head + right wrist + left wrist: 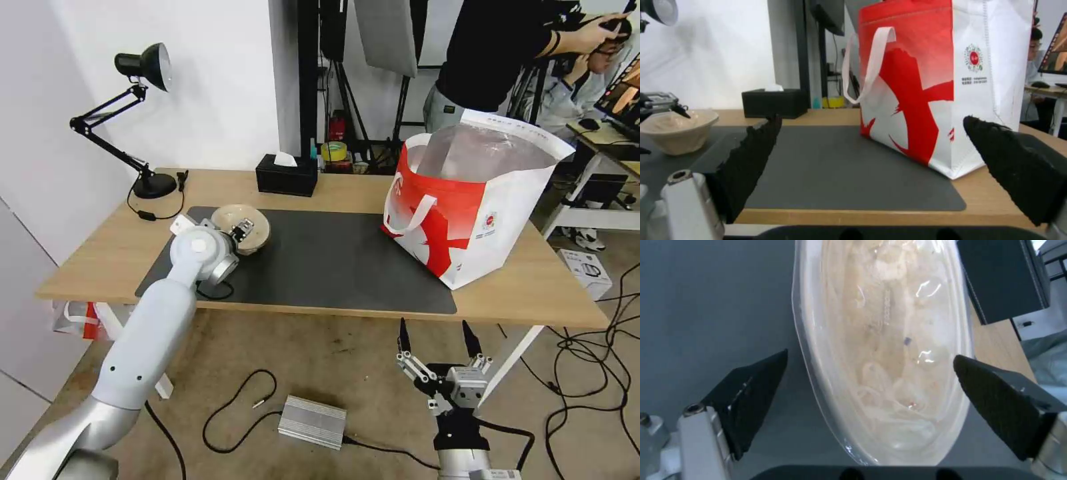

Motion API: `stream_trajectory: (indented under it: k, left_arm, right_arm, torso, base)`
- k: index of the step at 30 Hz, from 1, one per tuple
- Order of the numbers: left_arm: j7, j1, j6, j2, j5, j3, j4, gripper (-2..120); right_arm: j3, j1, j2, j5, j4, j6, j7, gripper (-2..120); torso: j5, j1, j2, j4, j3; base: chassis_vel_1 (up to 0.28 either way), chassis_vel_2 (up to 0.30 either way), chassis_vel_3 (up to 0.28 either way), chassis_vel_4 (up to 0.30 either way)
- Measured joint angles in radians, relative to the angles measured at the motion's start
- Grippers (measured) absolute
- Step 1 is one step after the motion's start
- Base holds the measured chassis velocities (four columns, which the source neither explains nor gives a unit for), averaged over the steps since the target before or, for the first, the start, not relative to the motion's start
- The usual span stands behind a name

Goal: Pick up the trash from the table and place it into the takeout bag.

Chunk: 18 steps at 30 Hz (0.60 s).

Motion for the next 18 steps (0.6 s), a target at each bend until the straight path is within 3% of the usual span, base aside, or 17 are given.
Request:
stream_trajectory:
  k: [18]
  left_arm:
    - [0.016, -0.019, 0.000, -0.017, 0.026, 0.016, 0.037, 100]
  right_arm:
    - [0.000, 0.000, 0.000, 0.000, 0.000, 0.000, 0.000, 100]
  torso:
    - [-0.0001, 0.000, 0.000, 0.0001, 0.000]
  base:
    - [0.000, 0.000, 0.000, 0.000]
